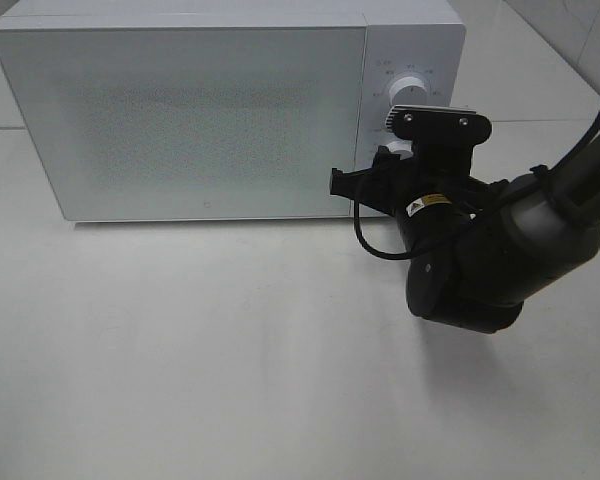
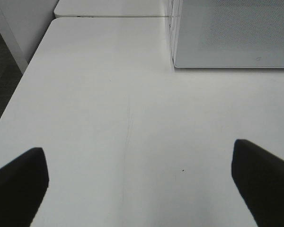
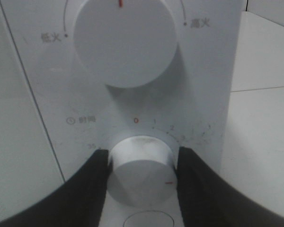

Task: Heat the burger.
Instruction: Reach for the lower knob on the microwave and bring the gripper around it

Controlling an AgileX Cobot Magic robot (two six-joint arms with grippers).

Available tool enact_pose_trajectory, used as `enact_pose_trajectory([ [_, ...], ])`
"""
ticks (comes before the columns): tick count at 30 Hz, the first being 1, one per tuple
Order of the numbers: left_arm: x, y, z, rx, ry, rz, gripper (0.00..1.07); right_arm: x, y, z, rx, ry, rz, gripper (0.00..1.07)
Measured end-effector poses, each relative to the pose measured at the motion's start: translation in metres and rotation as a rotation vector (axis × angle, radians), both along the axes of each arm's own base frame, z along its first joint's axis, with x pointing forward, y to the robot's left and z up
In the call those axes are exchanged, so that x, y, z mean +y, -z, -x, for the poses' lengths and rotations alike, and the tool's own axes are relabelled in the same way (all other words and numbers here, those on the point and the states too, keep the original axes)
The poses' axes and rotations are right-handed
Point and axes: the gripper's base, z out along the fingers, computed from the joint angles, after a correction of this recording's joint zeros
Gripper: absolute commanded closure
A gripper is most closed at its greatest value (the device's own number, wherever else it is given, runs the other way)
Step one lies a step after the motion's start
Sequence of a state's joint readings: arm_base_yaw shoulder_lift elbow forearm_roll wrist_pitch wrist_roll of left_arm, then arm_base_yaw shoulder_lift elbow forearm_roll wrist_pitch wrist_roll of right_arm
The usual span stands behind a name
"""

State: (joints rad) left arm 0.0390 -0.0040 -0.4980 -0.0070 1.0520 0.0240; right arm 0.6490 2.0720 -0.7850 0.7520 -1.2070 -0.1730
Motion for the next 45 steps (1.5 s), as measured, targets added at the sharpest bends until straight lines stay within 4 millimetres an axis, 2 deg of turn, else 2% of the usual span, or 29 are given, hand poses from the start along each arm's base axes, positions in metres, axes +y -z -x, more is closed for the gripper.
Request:
enact_pose_trajectory([
  [14,0.0,0.0,0.0,0.0,0.0,0.0,0.03,0.0,0.0,0.0,-0.003,0.025,-0.138,1.04],
  [37,0.0,0.0,0.0,0.0,0.0,0.0,0.03,-0.0019,0.0005,-0.0008,-0.018,0.153,-0.811,1.03],
  [43,0.0,0.0,0.0,0.0,0.0,0.0,0.03,-0.0019,0.0009,-0.0008,-0.017,0.163,-0.855,1.03],
  [45,0.0,0.0,0.0,0.0,0.0,0.0,0.03,-0.002,0.0012,-0.0008,-0.019,0.176,-0.923,1.03],
])
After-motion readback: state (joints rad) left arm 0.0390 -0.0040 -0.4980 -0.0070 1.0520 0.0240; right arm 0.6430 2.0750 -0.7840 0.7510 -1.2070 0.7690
